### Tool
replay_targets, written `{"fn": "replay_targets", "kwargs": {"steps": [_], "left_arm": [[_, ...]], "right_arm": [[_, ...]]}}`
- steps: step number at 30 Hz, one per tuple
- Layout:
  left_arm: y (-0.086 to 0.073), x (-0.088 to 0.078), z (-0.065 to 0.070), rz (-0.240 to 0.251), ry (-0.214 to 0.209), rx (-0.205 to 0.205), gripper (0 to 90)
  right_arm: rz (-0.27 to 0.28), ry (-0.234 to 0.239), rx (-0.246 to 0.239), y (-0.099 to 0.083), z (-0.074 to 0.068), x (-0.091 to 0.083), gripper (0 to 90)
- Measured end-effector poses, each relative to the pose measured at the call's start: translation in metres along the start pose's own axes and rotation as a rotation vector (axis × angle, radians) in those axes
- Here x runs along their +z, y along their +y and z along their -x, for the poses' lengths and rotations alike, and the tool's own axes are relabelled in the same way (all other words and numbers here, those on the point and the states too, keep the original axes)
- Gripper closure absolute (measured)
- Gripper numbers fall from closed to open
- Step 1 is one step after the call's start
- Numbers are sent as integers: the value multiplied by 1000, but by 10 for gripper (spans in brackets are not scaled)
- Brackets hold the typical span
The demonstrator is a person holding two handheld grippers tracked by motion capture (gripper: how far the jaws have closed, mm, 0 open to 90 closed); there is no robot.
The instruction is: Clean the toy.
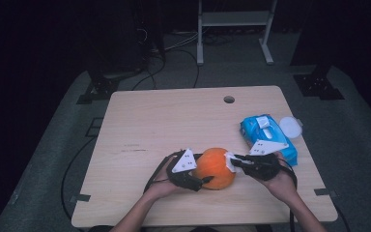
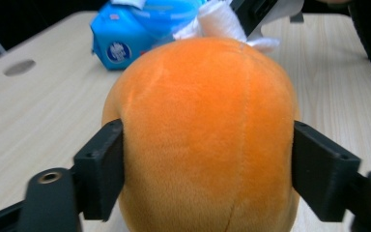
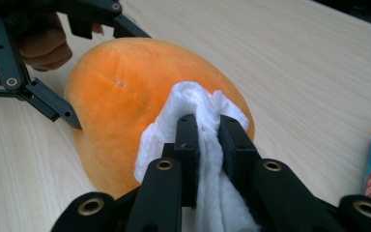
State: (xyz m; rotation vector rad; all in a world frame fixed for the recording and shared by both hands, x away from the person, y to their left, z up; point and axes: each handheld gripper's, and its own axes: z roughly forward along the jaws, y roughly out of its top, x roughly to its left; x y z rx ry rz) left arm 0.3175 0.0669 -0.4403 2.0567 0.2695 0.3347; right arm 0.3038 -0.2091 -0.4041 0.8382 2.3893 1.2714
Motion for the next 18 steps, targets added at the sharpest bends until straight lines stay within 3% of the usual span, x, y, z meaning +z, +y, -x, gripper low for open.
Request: {"fn": "replay_targets", "kwargs": {"steps": [1,3,4,6,7,9,12,18], "left_arm": [[-2,1,-2,-5,-9,-24,178],[-4,-2,-10,-3,-56,-129,80],[-5,-5,-15,21,-77,-197,65],[-5,-7,-18,34,-105,-253,58],[-6,-7,-18,16,-103,-257,67],[-6,-4,-11,-8,-78,-189,129],[-5,-4,-6,-25,-55,-142,184],[-9,-4,-7,-14,-55,-130,228]], "right_arm": [[-8,1,-1,-1,0,1,787],[-31,18,-4,-4,-3,6,788],[-35,24,-12,-5,-4,7,789],[-36,45,-16,-5,-11,8,791],[-34,57,-21,-4,-16,8,791],[-31,71,-68,0,-31,10,790],[-18,48,-121,5,-41,12,789],[1,-6,-62,0,-19,7,789]]}}
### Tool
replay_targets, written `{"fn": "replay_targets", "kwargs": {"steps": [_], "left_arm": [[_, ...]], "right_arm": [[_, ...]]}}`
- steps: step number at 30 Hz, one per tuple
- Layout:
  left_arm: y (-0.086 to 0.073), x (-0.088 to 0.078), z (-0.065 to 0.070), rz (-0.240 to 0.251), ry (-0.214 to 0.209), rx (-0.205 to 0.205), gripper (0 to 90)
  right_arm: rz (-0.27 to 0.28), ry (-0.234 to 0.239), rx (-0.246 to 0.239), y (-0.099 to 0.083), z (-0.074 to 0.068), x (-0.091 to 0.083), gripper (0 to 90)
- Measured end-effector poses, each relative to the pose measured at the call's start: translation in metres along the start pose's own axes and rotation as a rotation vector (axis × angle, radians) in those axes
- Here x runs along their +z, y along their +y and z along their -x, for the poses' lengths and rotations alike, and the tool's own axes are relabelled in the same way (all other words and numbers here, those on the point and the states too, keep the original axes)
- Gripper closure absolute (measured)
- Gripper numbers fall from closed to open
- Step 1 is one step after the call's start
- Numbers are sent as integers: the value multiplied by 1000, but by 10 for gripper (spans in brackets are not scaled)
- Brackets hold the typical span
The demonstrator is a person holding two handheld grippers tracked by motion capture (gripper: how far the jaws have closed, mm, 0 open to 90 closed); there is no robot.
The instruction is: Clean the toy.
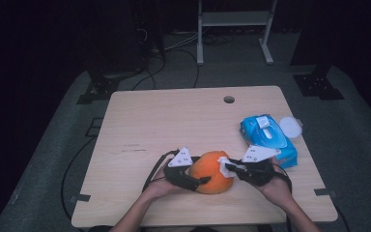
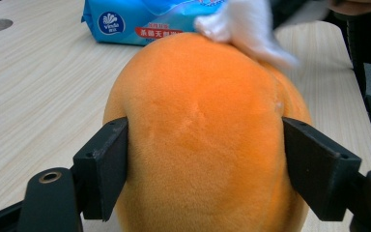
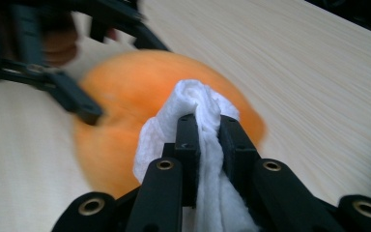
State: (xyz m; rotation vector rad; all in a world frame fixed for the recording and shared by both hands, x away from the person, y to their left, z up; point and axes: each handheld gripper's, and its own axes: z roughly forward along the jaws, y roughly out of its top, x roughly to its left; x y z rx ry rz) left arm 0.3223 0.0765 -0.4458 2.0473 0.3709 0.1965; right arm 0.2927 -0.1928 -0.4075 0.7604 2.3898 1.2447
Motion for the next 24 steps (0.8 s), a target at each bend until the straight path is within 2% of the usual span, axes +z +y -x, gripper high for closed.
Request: {"fn": "replay_targets", "kwargs": {"steps": [2,4,7,8,9,11,12,13,14,16,17,19,22,24], "left_arm": [[0,0,1,1,1,9,230],[-1,0,1,0,-4,13,230],[0,-1,2,-6,-11,14,221],[2,-2,0,-9,-17,-5,199],[3,-4,-2,-10,-21,-26,154],[4,-9,-10,-42,-31,-117,64],[3,-9,-13,-58,-30,-148,22],[2,-8,-14,-65,-38,-166,14],[1,-4,-15,-74,-66,-190,14],[0,2,-13,-93,-96,-193,58],[0,4,-10,-92,-78,-171,70],[5,0,-5,-59,-43,-92,213],[18,-12,9,39,88,112,299],[23,-16,12,65,107,182,296]], "right_arm": [[-15,-23,33,-6,10,-1,789],[-23,0,69,-10,16,-2,789],[-6,47,63,-7,11,-2,789],[-10,52,57,-5,8,-1,789],[-19,50,27,-3,5,2,790],[-30,52,17,-3,3,4,790],[-41,50,12,-4,3,4,790],[-41,54,13,-4,4,4,789],[-43,59,21,-5,4,3,790],[-39,71,34,-6,5,3,789],[-40,70,34,-5,5,3,790],[-38,49,29,-4,4,2,791],[2,23,32,0,2,-5,793],[46,16,30,7,-2,-9,793]]}}
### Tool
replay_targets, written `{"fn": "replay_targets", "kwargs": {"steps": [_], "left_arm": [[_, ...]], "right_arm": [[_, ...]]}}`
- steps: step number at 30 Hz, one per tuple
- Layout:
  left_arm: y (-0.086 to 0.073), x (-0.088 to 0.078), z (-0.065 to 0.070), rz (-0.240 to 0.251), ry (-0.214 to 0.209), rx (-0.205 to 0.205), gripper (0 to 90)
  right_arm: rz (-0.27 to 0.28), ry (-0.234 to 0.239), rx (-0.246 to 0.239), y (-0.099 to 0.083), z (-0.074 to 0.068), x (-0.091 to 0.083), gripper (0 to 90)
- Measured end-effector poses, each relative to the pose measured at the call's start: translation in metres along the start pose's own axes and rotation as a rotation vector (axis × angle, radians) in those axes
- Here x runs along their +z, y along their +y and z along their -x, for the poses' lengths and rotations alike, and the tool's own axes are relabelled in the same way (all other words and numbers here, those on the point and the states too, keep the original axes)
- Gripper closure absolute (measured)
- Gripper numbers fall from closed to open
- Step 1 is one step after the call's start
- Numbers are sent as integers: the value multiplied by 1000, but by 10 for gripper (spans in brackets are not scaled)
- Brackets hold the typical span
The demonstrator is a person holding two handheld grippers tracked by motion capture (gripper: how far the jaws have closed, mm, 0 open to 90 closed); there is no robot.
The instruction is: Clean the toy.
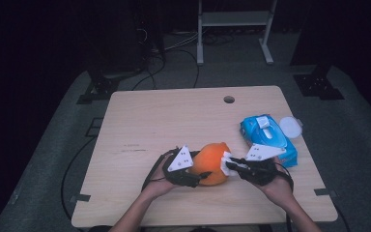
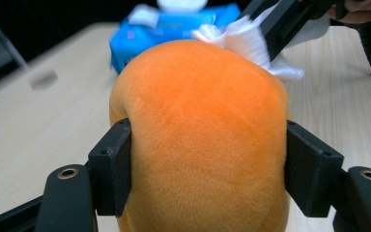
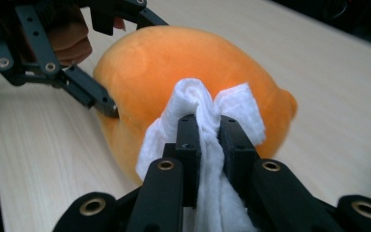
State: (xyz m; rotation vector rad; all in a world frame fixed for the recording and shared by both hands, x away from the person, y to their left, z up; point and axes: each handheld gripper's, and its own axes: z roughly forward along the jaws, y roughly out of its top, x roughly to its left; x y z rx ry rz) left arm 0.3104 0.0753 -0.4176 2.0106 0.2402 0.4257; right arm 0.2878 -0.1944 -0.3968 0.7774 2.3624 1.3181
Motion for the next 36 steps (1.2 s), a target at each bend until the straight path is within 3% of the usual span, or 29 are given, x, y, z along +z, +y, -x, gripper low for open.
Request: {"fn": "replay_targets", "kwargs": {"steps": [2,5,7,10,14,16,19,22,27,30,33,36], "left_arm": [[-4,-1,-2,1,-6,15,280],[-18,4,-7,-64,-62,-10,236],[-26,5,-11,-49,-81,-52,216],[-28,3,-13,-67,-92,-87,188],[-28,5,-10,-63,-92,-78,171],[-27,7,-9,-70,-88,-68,165],[-23,9,-4,-74,-95,-41,167],[-23,10,-2,-77,-95,-29,172],[-25,9,-4,-75,-103,-27,177],[-26,9,-3,-73,-106,-20,177],[-26,9,-3,-75,-107,-18,176],[-24,9,-4,-88,-100,-25,174]], "right_arm": [[20,-16,-16,5,-6,0,793],[-15,-11,-42,2,-8,9,791],[-43,-9,-44,-5,-5,18,790],[-58,-44,-23,-8,6,18,789],[-70,-41,50,-17,18,17,790],[-54,-31,46,-14,14,16,794],[0,63,13,-3,-4,15,794],[-2,53,-41,3,-12,17,792],[-19,-21,66,-10,22,17,789],[-62,-29,120,-20,38,19,789],[-69,-15,144,-24,40,19,797],[-33,28,125,-15,29,16,799]]}}
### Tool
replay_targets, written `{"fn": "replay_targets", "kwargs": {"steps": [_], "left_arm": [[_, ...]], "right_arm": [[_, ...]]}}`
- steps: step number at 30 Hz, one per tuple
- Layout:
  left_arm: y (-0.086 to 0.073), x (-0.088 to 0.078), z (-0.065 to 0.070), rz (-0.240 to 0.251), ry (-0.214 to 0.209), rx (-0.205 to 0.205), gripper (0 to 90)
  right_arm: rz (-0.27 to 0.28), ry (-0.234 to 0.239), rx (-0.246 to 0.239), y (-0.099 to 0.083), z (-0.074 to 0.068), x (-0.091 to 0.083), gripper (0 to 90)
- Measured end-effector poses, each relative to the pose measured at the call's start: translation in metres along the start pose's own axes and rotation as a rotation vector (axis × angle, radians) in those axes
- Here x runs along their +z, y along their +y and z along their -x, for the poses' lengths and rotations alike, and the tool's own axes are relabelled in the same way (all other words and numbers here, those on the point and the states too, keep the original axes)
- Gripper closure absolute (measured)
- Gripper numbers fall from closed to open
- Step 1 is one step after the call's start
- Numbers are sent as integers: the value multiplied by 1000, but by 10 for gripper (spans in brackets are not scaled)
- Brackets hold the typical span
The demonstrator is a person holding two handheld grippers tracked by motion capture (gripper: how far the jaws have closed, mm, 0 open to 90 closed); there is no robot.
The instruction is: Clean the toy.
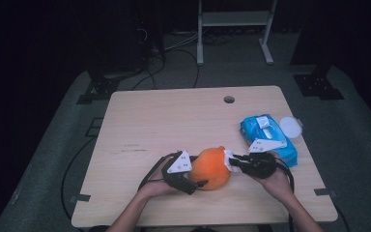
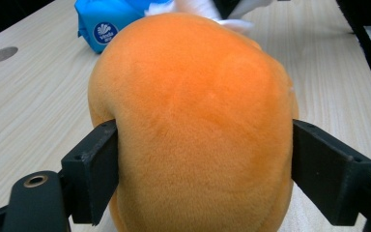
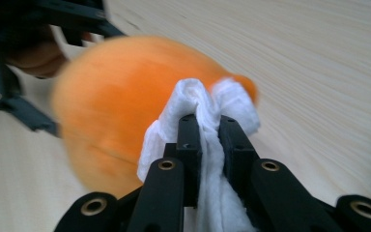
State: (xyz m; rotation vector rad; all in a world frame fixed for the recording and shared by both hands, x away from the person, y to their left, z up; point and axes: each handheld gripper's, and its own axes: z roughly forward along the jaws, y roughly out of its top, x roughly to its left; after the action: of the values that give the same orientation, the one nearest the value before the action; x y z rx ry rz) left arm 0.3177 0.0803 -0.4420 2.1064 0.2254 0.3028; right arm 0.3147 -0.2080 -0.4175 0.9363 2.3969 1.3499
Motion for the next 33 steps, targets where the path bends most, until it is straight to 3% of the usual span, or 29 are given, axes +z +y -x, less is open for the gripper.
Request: {"fn": "replay_targets", "kwargs": {"steps": [3,7,10,13,16,17,19,21,23,26,31,33], "left_arm": [[4,0,-3,-25,0,-55,98],[0,1,-13,-47,-17,-171,14],[-5,5,-17,-68,-69,-247,27],[0,4,-12,-70,-45,-194,131],[11,1,-2,-47,17,-91,218],[14,2,1,-51,26,-65,229],[17,1,5,-46,45,-25,242],[16,-1,2,-29,42,-33,262],[15,-2,0,-21,38,-46,265],[16,-1,2,-18,45,-36,266],[18,2,7,-24,51,-6,265],[17,3,6,-23,47,-16,254]], "right_arm": [[-17,-7,-44,3,-9,3,803],[-40,6,-27,-1,-4,3,803],[-49,-2,-36,-4,-5,2,803],[-30,-25,-63,0,-13,-1,805],[25,13,-94,9,-29,-4,805],[40,17,-137,12,-37,-4,803],[45,13,-171,15,-44,-5,800],[49,11,-165,13,-38,-6,800],[47,-5,-117,8,-27,-8,801],[50,-22,-97,7,-24,-11,806],[72,15,-198,17,-54,-6,804],[59,-2,-216,18,-54,-5,803]]}}
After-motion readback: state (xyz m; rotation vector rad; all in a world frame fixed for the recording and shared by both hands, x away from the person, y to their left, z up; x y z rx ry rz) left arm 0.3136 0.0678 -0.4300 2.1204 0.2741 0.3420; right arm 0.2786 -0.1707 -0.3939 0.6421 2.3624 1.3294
